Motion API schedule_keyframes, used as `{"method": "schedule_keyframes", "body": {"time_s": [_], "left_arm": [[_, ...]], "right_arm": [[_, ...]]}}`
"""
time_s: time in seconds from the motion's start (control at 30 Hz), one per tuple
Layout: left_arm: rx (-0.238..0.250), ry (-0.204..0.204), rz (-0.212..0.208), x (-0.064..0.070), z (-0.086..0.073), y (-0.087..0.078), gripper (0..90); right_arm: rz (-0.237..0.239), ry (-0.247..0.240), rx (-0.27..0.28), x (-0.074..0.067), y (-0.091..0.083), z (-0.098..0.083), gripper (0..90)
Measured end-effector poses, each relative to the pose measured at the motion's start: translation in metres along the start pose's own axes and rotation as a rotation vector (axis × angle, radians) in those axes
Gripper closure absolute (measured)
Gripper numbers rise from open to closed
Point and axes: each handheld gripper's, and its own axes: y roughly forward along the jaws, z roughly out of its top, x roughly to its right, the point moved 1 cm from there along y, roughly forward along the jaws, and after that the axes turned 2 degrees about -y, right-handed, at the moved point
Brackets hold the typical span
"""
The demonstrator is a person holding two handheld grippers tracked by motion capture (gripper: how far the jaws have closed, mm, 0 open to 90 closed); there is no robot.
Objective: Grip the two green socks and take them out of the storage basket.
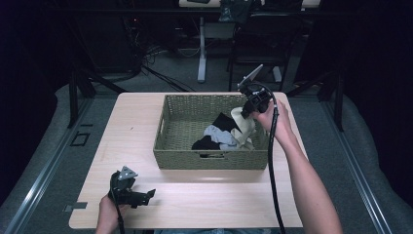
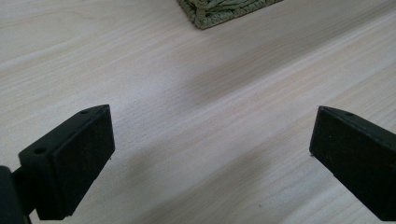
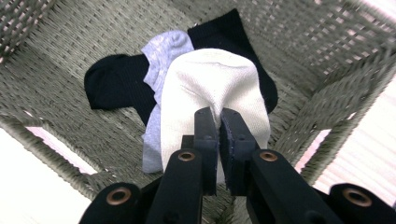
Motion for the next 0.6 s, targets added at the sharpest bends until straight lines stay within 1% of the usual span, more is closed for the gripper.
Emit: {"method": "schedule_keyframes", "body": {"time_s": [0.23, 0.27, 0.3, 0.43, 0.53, 0.6], "left_arm": [[-0.006, 0.008, -0.003, 0.000, 0.001, 0.001, 0.2], [-0.006, 0.006, -0.003, 0.000, 0.002, 0.001, 0.2], [0.000, 0.008, -0.001, 0.000, 0.002, 0.002, 0.2], [0.000, 0.014, -0.005, 0.001, 0.002, 0.003, 0.2], [0.004, 0.009, -0.006, 0.001, 0.002, 0.002, 0.2], [0.004, 0.008, -0.007, 0.001, 0.002, 0.002, 0.2]], "right_arm": [[-0.021, -0.028, 0.007, -0.004, -0.025, 0.014, 86.2], [-0.022, -0.023, 0.020, -0.005, -0.027, 0.015, 86.2], [-0.025, -0.034, 0.012, -0.005, -0.030, 0.016, 86.2], [-0.023, -0.033, 0.024, -0.007, -0.036, 0.020, 86.2], [-0.027, -0.032, 0.030, -0.010, -0.043, 0.022, 86.2], [-0.028, -0.034, 0.031, -0.010, -0.044, 0.023, 86.2]]}}
